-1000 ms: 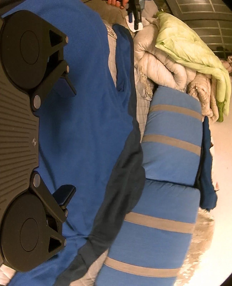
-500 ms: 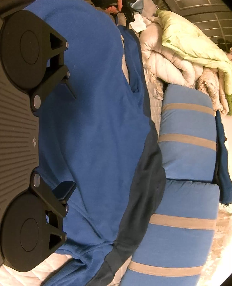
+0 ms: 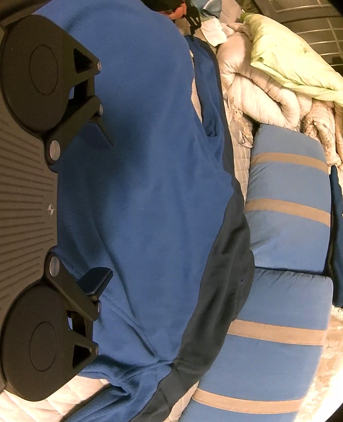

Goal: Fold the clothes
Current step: 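Lift the cuff with the left gripper and carry the sleeve across the jacket body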

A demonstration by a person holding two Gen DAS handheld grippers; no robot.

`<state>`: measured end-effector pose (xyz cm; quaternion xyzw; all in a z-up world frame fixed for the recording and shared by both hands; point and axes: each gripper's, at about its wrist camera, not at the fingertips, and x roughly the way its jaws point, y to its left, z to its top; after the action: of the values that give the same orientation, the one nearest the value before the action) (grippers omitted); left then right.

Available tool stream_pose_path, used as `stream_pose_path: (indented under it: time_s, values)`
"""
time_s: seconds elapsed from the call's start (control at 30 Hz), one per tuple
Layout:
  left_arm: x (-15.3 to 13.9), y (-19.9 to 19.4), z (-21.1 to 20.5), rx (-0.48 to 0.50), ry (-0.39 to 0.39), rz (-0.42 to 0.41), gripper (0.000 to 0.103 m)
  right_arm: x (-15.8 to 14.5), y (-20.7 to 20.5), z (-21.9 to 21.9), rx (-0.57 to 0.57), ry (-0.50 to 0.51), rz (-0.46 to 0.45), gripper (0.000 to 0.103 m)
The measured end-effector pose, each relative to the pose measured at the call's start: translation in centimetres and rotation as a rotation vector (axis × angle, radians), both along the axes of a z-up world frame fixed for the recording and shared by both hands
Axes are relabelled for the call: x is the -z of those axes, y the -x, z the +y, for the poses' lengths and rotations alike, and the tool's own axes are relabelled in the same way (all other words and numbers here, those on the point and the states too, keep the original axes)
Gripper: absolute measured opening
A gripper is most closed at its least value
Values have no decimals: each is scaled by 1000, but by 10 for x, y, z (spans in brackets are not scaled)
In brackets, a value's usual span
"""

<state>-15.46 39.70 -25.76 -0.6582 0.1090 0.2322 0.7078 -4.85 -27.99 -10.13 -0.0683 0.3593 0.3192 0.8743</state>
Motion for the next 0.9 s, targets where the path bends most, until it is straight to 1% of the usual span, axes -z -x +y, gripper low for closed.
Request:
stream_pose_path:
  time_s: [0.1,0.13,0.17,0.2,0.23,0.3,0.37,0.47,0.53,0.6,0.7,0.8,0.87,0.9]
  values:
    - [3,1,3,-7,37,-12,44,1,-1,-2,1,-10,5,96]
    - [3,2,5,-8,51,-12,39,1,-1,-3,3,-18,10,96]
    - [3,2,6,-5,61,-6,32,1,-2,-4,6,-26,16,96]
    - [2,1,7,1,62,-3,28,1,-3,-5,8,-34,23,96]
    - [1,0,8,8,61,0,21,1,-4,-6,10,-41,29,96]
    - [-7,-3,8,16,35,34,18,2,-5,-7,12,-49,39,96]
    - [-20,-7,7,24,-17,77,16,2,-6,-6,8,-49,40,96]
    - [-48,-17,6,59,-116,145,15,2,-6,-5,-2,-47,40,96]
    - [-66,-22,5,83,-182,174,15,2,-5,-6,-13,-57,40,96]
    - [-87,-27,1,118,-257,202,14,2,-7,-9,-19,-83,51,96]
    - [-120,-36,-9,186,-399,252,14,3,-11,-14,-16,-123,82,96]
    - [-150,-42,-23,249,-520,279,14,3,-12,-13,-17,-125,93,96]
    - [-168,-47,-30,277,-572,280,14,3,-12,-10,-26,-112,92,96]
    - [-175,-51,-34,284,-583,271,14,3,-11,-9,-31,-104,91,96]
